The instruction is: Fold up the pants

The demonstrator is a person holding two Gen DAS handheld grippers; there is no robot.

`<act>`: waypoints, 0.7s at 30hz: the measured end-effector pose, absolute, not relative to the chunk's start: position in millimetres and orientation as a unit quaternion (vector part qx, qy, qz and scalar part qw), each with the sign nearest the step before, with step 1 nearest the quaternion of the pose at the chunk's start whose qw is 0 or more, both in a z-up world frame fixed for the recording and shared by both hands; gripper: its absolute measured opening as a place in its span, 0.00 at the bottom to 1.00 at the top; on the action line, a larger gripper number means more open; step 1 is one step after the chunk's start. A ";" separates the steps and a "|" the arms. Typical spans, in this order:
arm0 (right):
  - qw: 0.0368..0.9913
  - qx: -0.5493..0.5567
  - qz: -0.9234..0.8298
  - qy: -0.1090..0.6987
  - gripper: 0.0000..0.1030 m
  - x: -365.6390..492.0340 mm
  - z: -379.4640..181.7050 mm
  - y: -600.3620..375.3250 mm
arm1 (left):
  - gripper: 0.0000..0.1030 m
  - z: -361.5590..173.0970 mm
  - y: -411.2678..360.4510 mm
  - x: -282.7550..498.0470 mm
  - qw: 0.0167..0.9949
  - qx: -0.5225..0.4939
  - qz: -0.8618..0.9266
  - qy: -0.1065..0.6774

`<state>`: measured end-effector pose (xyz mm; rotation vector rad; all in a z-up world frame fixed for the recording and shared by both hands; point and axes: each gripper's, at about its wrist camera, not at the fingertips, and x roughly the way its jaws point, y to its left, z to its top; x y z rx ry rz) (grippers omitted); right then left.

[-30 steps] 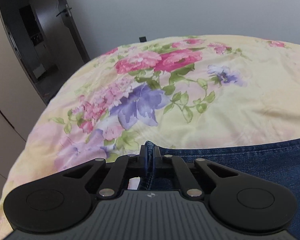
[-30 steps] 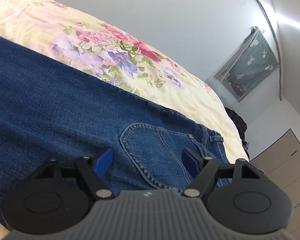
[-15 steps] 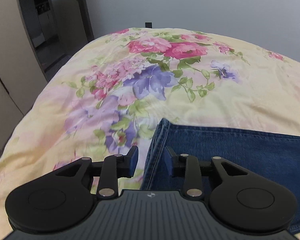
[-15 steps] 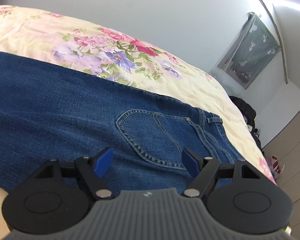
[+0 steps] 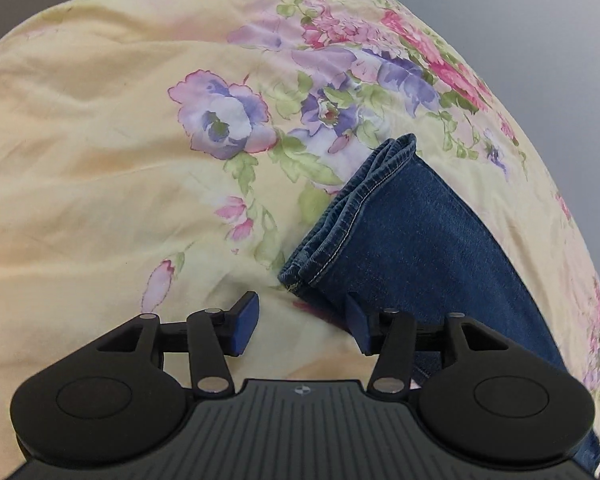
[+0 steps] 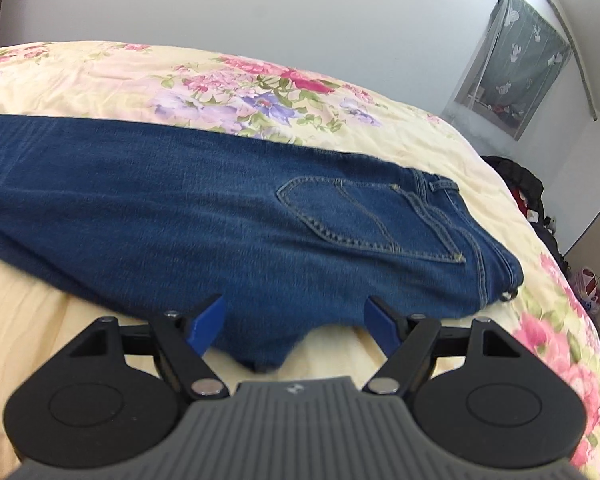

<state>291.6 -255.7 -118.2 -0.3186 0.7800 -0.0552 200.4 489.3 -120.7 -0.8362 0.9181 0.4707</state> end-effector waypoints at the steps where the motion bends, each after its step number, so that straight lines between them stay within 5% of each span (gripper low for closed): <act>1: 0.911 -0.153 -0.029 0.381 0.70 288.5 -119.9 -256.3 | 0.63 -122.3 490.6 201.4 0.785 -0.400 0.219 0.421; 5: 0.907 -0.144 -0.034 0.394 0.70 280.6 -125.4 -256.5 | 0.59 -130.3 489.5 209.7 0.777 -0.405 0.230 0.424; 6: 0.907 -0.144 -0.034 0.394 0.70 279.7 -125.4 -255.6 | 0.53 -131.3 488.5 211.5 0.778 -0.399 0.232 0.427; 7: 0.908 -0.145 -0.033 0.393 0.70 278.6 -124.8 -255.1 | 0.36 -132.0 486.6 214.1 0.778 -0.385 0.237 0.436; 10: 0.908 -0.145 -0.029 0.392 0.70 279.1 -123.5 -253.2 | 0.26 -132.5 480.1 220.6 0.781 -0.340 0.248 0.462; 21: 0.913 -0.111 -0.034 0.390 0.70 274.9 -117.8 -254.6 | 0.34 -96.1 449.0 224.6 0.813 -0.198 0.284 0.468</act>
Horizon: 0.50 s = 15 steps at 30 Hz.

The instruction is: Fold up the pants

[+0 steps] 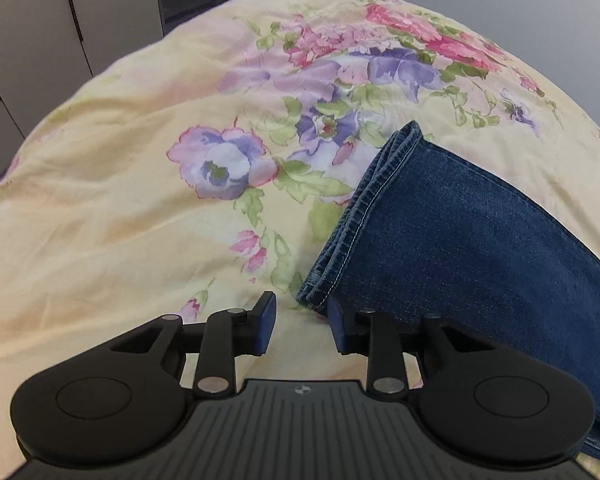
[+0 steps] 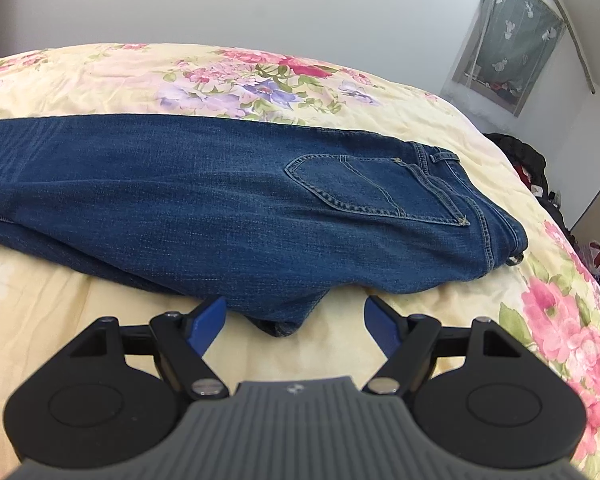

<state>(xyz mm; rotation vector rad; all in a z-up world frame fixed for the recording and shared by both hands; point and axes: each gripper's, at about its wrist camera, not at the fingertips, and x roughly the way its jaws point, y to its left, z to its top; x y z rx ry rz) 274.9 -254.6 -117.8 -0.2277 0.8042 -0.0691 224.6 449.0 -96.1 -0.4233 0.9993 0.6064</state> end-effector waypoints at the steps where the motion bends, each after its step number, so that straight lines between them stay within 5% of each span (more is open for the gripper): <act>1: 0.914 -0.106 -0.036 0.391 0.70 274.5 -118.2 -254.0 | 0.34 -90.8 445.1 224.6 0.820 -0.182 0.286 0.461; 15: 0.918 -0.051 -0.078 0.386 0.49 265.1 -140.4 -258.5 | 0.34 -109.7 393.8 262.4 0.847 -0.063 0.231 0.474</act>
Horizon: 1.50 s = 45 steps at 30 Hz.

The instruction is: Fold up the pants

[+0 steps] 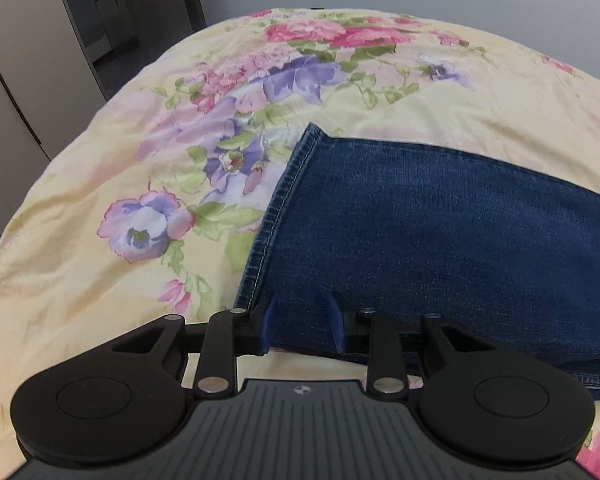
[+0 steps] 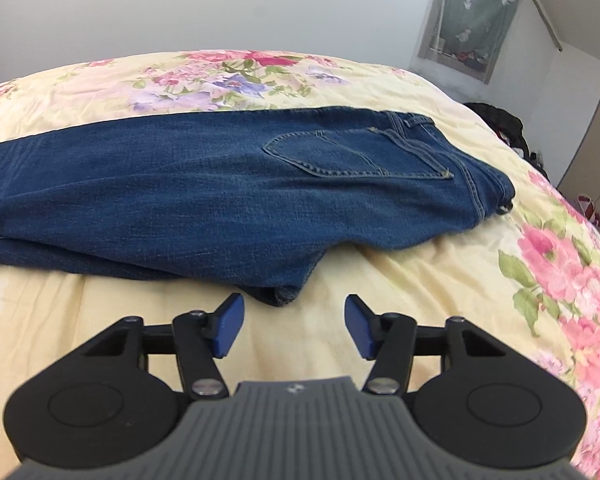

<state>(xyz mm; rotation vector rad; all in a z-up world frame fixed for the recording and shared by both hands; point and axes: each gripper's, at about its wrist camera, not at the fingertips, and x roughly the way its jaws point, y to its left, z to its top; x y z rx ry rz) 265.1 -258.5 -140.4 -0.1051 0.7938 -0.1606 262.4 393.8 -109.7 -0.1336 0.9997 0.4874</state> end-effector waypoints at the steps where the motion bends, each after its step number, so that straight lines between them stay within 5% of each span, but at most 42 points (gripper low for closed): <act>1: 0.919 -0.049 -0.077 0.384 0.49 268.6 -143.6 -259.1 | 0.34 -113.5 394.5 261.4 0.847 -0.065 0.232 0.474; 4: 0.918 -0.053 -0.080 0.386 0.43 282.0 -153.4 -258.9 | 0.34 -119.8 395.4 262.5 0.846 -0.062 0.232 0.476; 7: 0.918 -0.042 -0.064 0.389 0.06 290.6 -151.4 -264.0 | 0.26 -120.5 394.7 266.4 0.841 -0.051 0.229 0.487; 11: 0.923 -0.062 -0.051 0.375 0.00 285.5 -125.5 -272.8 | 0.11 -127.0 392.2 270.5 0.835 -0.019 0.222 0.503; 18: 0.898 -0.082 -0.052 0.428 0.00 294.9 -156.8 -279.6 | 0.07 -131.3 393.2 265.4 0.836 -0.006 0.225 0.501; 22: 0.901 -0.084 -0.049 0.423 0.18 287.5 -141.3 -281.7 | 0.09 -111.6 393.9 246.9 0.854 0.023 0.210 0.475; 34: 0.914 -0.122 0.104 0.373 0.19 279.6 -113.8 -195.6 | 0.40 -84.8 296.1 223.2 0.883 0.215 0.007 0.416; 45: 0.889 -0.252 0.226 0.308 0.24 286.1 -141.4 -70.5 | 0.50 -131.7 168.2 228.7 0.845 0.371 -0.136 0.361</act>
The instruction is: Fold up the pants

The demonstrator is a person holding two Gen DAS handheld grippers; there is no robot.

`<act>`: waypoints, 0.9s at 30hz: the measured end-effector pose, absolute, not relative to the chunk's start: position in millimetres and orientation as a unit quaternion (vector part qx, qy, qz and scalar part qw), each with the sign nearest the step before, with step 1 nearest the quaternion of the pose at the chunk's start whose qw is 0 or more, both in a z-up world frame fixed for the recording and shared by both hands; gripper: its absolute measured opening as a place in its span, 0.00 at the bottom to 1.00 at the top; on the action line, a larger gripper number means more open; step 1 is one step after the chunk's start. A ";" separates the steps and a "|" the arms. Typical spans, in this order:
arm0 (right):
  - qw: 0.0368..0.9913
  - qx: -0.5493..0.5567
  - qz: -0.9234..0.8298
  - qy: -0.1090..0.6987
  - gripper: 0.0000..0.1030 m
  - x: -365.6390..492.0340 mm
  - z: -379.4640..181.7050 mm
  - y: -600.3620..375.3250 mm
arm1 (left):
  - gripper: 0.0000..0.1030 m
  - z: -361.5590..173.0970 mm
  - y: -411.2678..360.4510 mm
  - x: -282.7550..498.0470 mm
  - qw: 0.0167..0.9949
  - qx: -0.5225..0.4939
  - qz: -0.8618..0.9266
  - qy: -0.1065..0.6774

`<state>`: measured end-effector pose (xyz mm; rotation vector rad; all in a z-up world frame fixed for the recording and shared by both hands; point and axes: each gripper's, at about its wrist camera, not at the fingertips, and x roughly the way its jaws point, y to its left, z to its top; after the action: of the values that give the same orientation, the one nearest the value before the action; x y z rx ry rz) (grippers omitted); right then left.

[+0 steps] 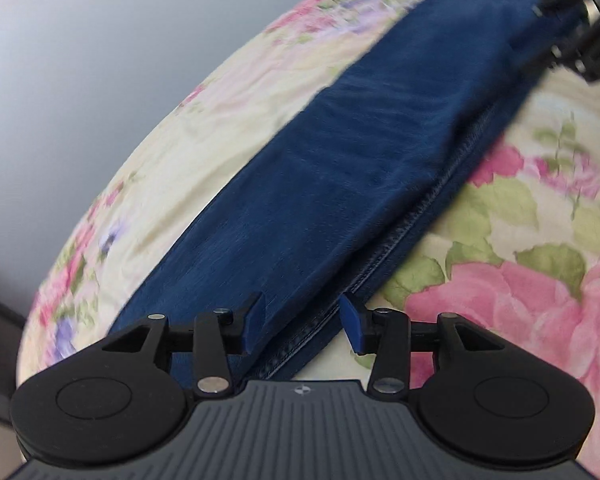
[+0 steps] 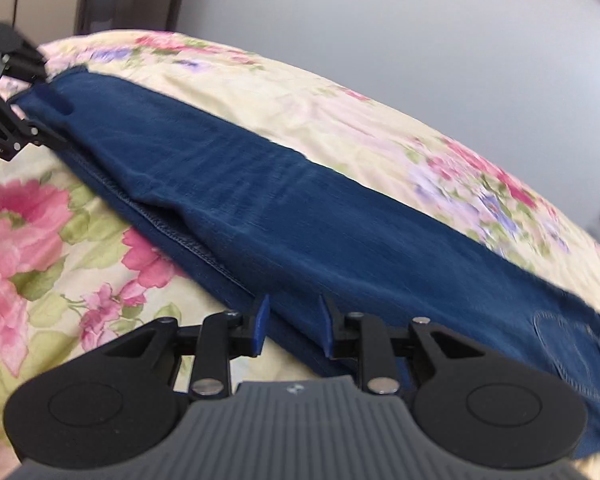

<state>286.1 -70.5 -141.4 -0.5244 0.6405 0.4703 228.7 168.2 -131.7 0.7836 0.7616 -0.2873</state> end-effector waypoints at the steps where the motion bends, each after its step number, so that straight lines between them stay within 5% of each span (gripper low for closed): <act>1: 0.884 -0.269 0.225 0.308 0.28 288.0 -146.1 -65.5 | 0.51 -138.6 163.1 230.0 0.836 0.392 -0.132 0.360; 10: 0.865 -0.344 0.217 0.295 0.31 283.0 -170.6 -71.3 | 0.49 -155.6 158.2 225.3 0.821 0.437 -0.132 0.342; 18: 0.863 -0.357 0.210 0.290 0.15 280.3 -167.7 -85.1 | 0.52 -155.6 157.9 222.6 0.796 0.497 -0.097 0.331; 19: 0.863 -0.355 0.212 0.290 0.10 281.6 -166.5 -84.7 | 0.48 -156.6 157.0 223.9 0.792 0.506 -0.091 0.329; 23: 0.864 -0.352 0.215 0.288 0.00 280.1 -160.6 -84.3 | 0.02 -153.7 157.4 227.5 0.793 0.500 -0.086 0.339; 27: 0.882 -0.316 0.219 0.272 0.00 275.7 -132.1 -96.8 | 0.00 -136.6 164.5 217.6 0.811 0.480 -0.084 0.325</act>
<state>275.7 -96.8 -132.1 -0.6570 0.5664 0.4558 217.6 164.5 -136.6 1.0246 0.6933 -0.1791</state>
